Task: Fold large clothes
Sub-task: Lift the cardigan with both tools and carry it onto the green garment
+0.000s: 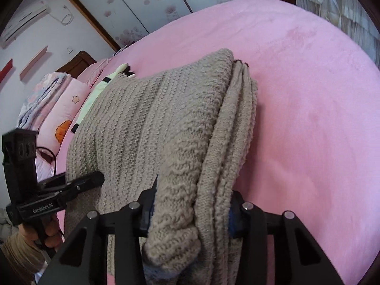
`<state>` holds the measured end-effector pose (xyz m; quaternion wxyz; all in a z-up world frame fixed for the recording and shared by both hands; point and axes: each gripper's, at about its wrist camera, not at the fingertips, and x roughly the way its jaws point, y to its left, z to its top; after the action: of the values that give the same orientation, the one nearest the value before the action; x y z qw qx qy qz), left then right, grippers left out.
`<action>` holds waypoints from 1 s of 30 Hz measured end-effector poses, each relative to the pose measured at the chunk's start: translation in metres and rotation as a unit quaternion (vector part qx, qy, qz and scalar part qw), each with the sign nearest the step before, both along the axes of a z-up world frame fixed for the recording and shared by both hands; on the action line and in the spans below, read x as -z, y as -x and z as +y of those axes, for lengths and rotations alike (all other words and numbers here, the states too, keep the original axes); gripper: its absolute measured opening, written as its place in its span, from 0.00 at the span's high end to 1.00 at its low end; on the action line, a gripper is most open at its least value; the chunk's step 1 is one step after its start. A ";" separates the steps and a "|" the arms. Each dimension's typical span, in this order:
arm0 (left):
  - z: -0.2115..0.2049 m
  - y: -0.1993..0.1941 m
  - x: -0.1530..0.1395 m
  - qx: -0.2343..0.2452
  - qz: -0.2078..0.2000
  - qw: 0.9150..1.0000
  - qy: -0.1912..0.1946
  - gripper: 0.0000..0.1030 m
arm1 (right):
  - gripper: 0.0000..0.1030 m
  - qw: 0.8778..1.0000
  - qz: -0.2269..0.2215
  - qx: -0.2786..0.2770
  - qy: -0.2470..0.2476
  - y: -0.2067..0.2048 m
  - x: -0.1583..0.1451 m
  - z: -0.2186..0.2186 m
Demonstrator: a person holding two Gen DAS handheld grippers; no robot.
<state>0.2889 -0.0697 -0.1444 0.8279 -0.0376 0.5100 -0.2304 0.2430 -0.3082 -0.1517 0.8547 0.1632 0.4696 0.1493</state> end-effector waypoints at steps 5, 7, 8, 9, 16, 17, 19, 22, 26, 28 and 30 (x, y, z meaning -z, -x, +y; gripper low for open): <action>0.038 0.052 -0.034 0.021 -0.006 1.000 -0.022 0.53 | 0.59 1.000 -0.007 -0.003 -0.023 0.061 -0.022 0.036; 0.066 0.072 -0.047 0.023 -0.006 0.999 -0.030 0.53 | 0.59 0.999 -0.009 -0.010 -0.040 0.078 -0.029 0.055; 0.082 0.080 -0.055 0.021 -0.006 0.999 -0.034 0.53 | 0.59 0.999 -0.008 -0.015 -0.048 0.083 -0.033 0.065; 0.085 0.082 -0.063 0.018 -0.007 0.999 -0.039 0.53 | 0.59 0.998 -0.009 -0.021 -0.050 0.084 -0.036 0.074; 0.171 0.070 -0.112 -0.002 -0.048 0.996 -0.073 0.53 | 0.59 0.995 -0.034 -0.074 -0.057 0.045 -0.077 0.166; 0.185 0.061 -0.119 -0.008 -0.057 0.995 -0.076 0.53 | 0.59 0.994 -0.038 -0.078 -0.060 0.035 -0.082 0.174; 0.208 0.037 -0.131 -0.010 -0.074 0.993 -0.090 0.53 | 0.59 0.993 -0.051 -0.086 -0.065 0.004 -0.094 0.200; 0.246 -0.019 -0.148 -0.021 -0.101 0.988 -0.115 0.53 | 0.59 0.991 -0.071 -0.090 -0.064 -0.048 -0.111 0.238; 0.288 -0.112 -0.158 -0.032 -0.109 0.985 -0.132 0.52 | 0.59 0.990 -0.100 -0.080 -0.056 -0.128 -0.120 0.282; 0.306 -0.154 -0.154 -0.043 -0.115 0.983 -0.139 0.51 | 0.59 0.990 -0.110 -0.068 -0.060 -0.176 -0.117 0.301; 0.318 -0.194 -0.143 -0.049 -0.116 0.981 -0.148 0.50 | 0.59 0.990 -0.115 -0.057 -0.062 -0.215 -0.109 0.314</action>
<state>0.4827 0.2478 -0.0011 0.8882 0.0877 0.4362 -0.1147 0.4575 0.0056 -0.0428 0.8813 0.1706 0.3668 0.2442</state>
